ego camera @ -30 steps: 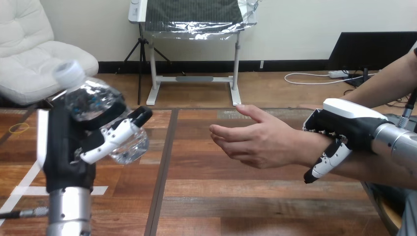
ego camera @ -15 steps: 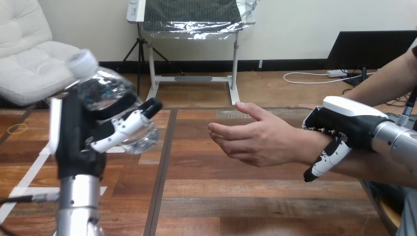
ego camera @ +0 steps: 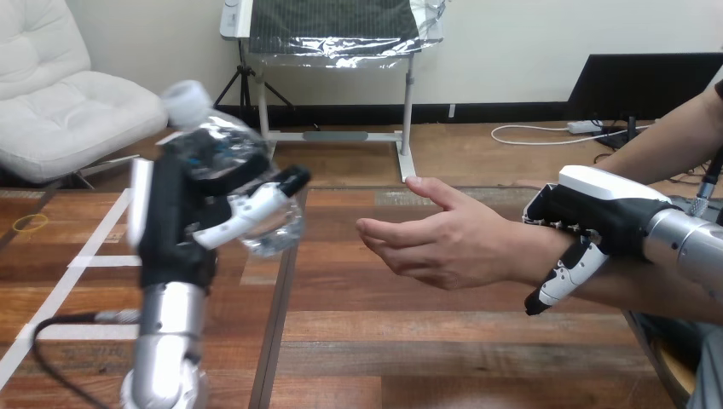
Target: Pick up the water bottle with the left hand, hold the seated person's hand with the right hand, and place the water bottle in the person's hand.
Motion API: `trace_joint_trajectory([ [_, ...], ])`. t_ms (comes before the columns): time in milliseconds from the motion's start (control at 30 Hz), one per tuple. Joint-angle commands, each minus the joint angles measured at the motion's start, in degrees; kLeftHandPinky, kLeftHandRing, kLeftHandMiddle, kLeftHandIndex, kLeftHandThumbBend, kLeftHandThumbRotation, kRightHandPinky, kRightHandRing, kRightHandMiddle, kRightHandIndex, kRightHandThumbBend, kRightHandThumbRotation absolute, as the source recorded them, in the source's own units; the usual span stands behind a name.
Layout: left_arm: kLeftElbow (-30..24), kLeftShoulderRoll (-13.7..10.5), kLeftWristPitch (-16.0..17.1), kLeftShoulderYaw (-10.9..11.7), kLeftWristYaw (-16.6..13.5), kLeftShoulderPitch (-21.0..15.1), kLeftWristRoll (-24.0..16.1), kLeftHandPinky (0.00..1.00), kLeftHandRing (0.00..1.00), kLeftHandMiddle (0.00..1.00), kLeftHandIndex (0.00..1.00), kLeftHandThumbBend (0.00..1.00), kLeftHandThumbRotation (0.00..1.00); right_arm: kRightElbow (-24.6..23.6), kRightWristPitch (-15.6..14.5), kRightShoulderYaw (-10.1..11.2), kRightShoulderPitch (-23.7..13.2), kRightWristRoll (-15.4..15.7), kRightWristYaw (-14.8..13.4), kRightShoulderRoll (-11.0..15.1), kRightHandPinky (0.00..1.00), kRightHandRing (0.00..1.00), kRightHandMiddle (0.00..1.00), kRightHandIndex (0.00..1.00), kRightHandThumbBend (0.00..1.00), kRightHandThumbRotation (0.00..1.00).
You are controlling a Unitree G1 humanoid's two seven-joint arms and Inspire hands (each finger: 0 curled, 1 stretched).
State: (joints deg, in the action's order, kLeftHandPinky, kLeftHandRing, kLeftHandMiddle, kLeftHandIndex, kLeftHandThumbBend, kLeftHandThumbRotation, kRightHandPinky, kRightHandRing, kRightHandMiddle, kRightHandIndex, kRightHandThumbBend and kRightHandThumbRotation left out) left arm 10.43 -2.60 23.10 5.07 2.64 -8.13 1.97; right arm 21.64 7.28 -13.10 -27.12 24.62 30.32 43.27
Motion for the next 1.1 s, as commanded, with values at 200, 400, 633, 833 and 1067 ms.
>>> trace_joint_trajectory([
  [200,7.7,1.5,2.8,-1.6,0.7,-10.1,-0.1,0.25,0.3,0.36,0.38,0.62,0.0,-1.2,-1.1,1.6,-0.9,-0.8,0.0,0.2,0.22,0.27,0.34,0.36,0.88,0.0],
  [400,13.6,1.6,4.6,-1.7,1.1,-13.3,-0.3,0.27,0.32,0.37,0.39,0.62,0.0,-1.9,-1.2,1.6,-0.7,-0.9,0.1,0.1,0.22,0.27,0.34,0.36,0.87,0.0],
  [633,20.6,1.4,7.1,-1.9,0.7,-16.7,-1.1,0.29,0.34,0.39,0.4,0.64,0.0,-2.4,-1.3,1.8,-0.5,-1.5,0.1,-0.3,0.21,0.27,0.34,0.36,0.87,0.0],
  [833,26.0,1.6,8.5,-1.8,1.1,-19.5,-0.8,0.3,0.35,0.4,0.41,0.65,0.0,-3.7,-2.1,1.6,-0.2,-1.6,0.3,-0.3,0.21,0.26,0.34,0.36,0.87,0.0],
  [1067,31.1,1.8,10.0,-1.9,1.3,-22.3,-0.8,0.31,0.36,0.41,0.42,0.65,0.0,-5.1,-3.1,1.4,-0.1,-1.3,0.6,-0.2,0.21,0.26,0.34,0.36,0.87,0.0],
])
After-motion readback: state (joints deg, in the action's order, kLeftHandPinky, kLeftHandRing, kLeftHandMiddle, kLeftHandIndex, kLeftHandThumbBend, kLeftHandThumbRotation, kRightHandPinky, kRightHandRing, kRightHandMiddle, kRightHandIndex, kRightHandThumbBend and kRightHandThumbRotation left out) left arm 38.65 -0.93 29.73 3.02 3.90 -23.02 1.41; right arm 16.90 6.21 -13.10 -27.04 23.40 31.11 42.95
